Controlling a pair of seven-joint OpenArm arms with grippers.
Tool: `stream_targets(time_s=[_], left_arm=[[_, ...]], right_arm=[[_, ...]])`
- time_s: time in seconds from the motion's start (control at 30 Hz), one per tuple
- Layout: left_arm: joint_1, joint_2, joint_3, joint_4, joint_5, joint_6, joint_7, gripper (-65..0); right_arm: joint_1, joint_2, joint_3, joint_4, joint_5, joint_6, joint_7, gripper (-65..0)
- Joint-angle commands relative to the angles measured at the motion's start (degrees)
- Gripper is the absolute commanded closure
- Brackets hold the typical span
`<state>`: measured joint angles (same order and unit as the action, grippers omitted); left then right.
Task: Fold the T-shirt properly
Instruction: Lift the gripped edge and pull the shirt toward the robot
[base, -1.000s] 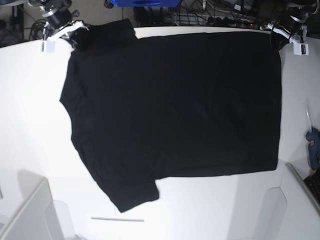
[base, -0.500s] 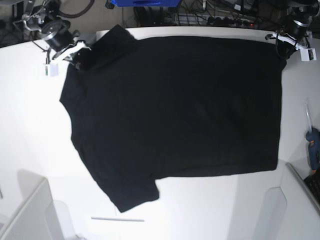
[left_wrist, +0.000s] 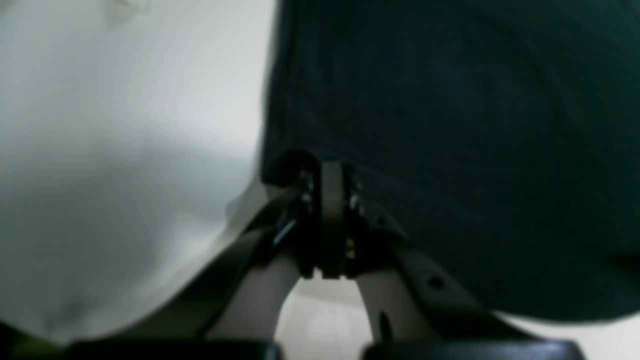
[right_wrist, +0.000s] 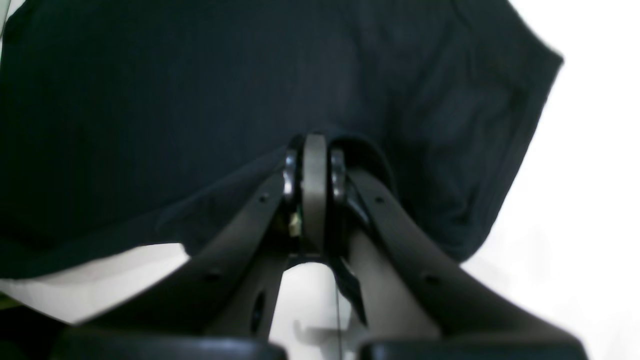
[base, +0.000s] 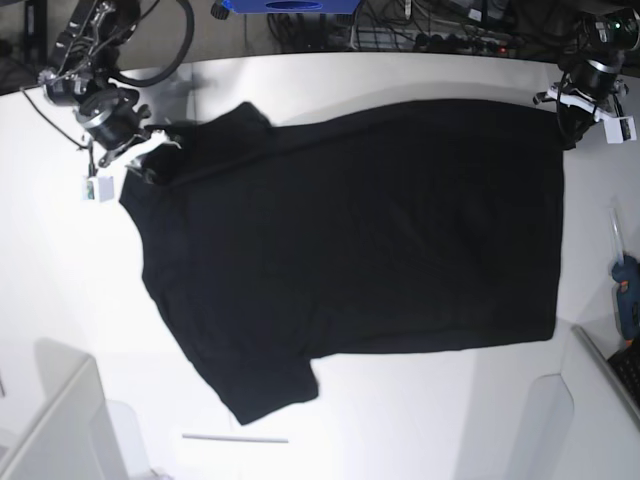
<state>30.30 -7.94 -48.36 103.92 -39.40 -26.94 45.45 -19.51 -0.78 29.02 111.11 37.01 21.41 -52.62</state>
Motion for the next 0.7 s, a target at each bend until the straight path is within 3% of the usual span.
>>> stream_targets(time_s=[0.0,0.17,0.27,0.4,0.67], left_arm=[[-0.99,-0.80,-0.56,0.83,-0.82,-0.45,-0.31,0.0],[-4.50,-0.80,-0.56,0.83,-0.65,-0.36,2.50,0.0],[-5.38,-0.80,-0.56,0.74,-0.65,-0.18,2.50,0.0],[-5.91,-0.98,-0.56,0.74,-0.56,2.54,2.50,0.0],[-10.22,-1.07,-0.13,-3.83,-0.47,2.81,2.50,0.0]], right_arm=[[0.83,0.56,0.04,0.67,0.83,-0.09,1.24,0.0],[2.58,0.56,-0.14,-0.91,0.83,-2.55,1.15,0.0],[3.90,0.64,-0.14,-1.70,0.83,-2.82,1.15,0.0],[6.45,0.82,-0.14,-3.81,0.83,-2.90,1.15,0.0],[12.08,0.73,-0.14,-9.00,0.83,-2.90,-2.10,0.0]])
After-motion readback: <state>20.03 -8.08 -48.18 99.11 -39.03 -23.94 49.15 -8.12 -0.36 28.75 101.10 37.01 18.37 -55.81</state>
